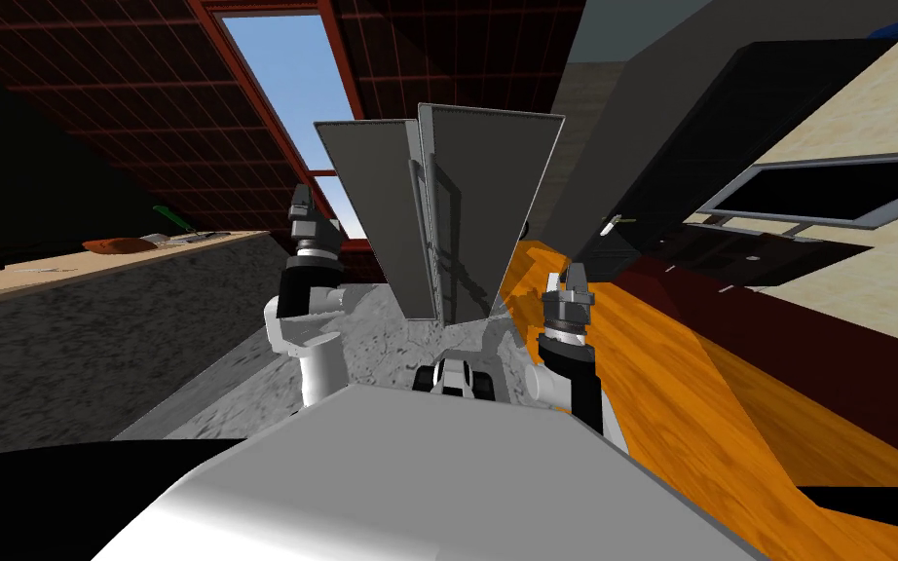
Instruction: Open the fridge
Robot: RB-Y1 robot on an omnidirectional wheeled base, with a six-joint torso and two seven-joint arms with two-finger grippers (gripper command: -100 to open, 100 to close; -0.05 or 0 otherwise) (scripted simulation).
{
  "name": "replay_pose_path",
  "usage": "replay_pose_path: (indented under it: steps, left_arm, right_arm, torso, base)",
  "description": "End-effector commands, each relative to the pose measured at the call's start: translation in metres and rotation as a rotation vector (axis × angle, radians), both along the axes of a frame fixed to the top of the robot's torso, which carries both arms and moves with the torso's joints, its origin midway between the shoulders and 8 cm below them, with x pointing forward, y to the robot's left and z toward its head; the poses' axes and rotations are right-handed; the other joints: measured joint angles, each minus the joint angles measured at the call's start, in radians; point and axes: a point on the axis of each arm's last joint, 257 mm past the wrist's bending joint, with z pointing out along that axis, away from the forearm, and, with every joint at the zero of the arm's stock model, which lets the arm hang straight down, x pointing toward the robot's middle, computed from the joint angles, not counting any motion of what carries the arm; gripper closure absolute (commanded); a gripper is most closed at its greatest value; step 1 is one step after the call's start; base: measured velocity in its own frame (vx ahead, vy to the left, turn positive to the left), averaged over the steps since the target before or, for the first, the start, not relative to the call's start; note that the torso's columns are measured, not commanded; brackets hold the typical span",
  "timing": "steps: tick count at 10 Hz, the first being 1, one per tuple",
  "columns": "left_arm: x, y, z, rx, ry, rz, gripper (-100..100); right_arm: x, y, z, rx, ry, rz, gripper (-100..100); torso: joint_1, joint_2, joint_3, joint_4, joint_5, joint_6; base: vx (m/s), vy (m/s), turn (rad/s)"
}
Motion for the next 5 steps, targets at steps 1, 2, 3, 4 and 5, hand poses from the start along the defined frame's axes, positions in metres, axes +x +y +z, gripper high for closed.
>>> replay_pose_path:
  steps: [1,2,3,4,5]
  left_arm:
    - [0.004,0.007,0.003,-0.031,0.021,0.014,-100]
    - [-0.001,0.017,0.019,-0.048,-0.006,0.038,-100]
    - [0.002,0.017,0.020,-0.062,0.004,0.036,-100]
    - [0.004,0.019,0.016,-0.070,0.020,0.038,-100]
    - [-0.002,0.029,0.031,-0.091,-0.006,0.060,-100]
  right_arm:
    - [0.000,0.000,0.000,0.000,0.000,0.000,0]
    - [0.000,0.000,0.000,0.000,0.000,0.000,0]
    - [0.000,0.000,0.000,0.000,0.000,0.000,0]
    - [0.000,0.000,0.000,0.000,0.000,0.000,0]
    - [0.000,0.000,0.000,0.000,0.000,0.000,0]
  torso:
    - [-0.001,0.000,0.000,0.000,0.000,0.001]
    - [0.001,0.001,0.001,0.000,0.000,0.001]
    - [-0.001,0.000,0.000,0.000,0.000,0.000]
    - [-0.001,-0.001,-0.001,-0.001,0.000,0.001]
    - [0.002,0.001,0.000,0.000,0.000,0.001]
  base:
    - [0.024,-0.045,-0.017]
    - [0.055,-0.088,0.117]
    - [0.063,-0.093,0.079]
    - [0.029,-0.044,-0.013]
    - [0.057,-0.079,0.099]
